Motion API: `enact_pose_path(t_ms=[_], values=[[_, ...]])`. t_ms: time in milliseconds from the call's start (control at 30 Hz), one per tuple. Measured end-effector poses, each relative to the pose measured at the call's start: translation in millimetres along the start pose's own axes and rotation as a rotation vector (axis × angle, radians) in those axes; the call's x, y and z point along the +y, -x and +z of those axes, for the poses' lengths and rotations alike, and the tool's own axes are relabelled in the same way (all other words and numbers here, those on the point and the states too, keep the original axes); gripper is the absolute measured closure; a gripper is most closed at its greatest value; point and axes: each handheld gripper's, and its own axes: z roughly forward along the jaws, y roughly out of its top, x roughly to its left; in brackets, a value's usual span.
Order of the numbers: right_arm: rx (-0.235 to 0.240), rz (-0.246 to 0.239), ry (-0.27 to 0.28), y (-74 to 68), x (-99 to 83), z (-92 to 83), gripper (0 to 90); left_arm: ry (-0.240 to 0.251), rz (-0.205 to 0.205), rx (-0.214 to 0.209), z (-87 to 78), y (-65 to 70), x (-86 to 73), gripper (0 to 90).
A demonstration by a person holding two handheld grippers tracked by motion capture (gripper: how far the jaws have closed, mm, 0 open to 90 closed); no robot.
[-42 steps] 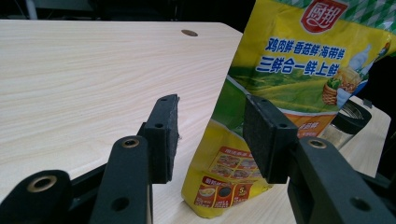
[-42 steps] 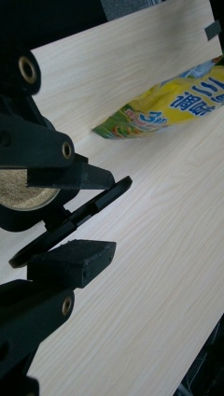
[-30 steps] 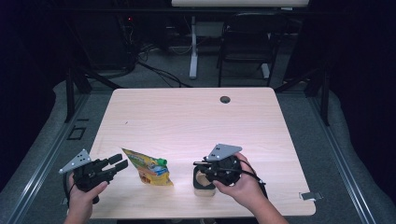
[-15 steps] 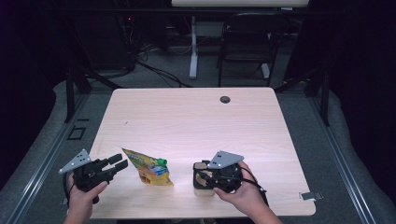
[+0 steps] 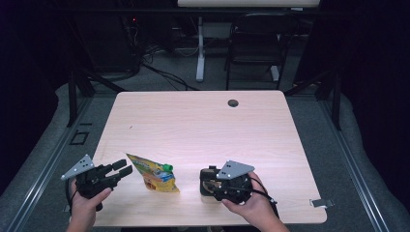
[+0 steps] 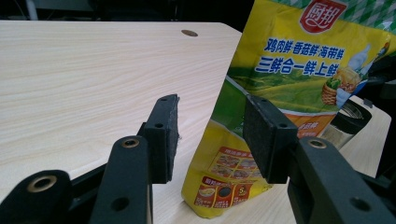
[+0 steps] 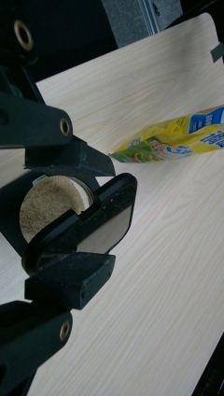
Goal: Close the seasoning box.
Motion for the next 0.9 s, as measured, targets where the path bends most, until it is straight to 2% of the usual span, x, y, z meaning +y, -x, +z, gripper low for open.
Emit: enact_pose_path(t_ms=[133,333,633,900], values=[[0.008,0.012,0.008,-1.6,-3.0,-0.7,48.6,0.000,-0.001,0.000,0.0,-0.2,-0.1,56.1],[-0.010,0.015,-0.004,-0.5,-7.9,0.6,49.8,-0.004,-0.001,0.002,-0.1,0.2,0.0,56.1],[0.003,0.029,-0.008,-0.7,-11.7,2.6,49.6,-0.006,-0.003,0.005,-0.2,-0.8,-0.5,56.1],[0.001,0.060,0.005,3.0,-16.3,0.3,49.6,-0.006,-0.007,0.013,-0.9,-2.9,-1.3,56.1]])
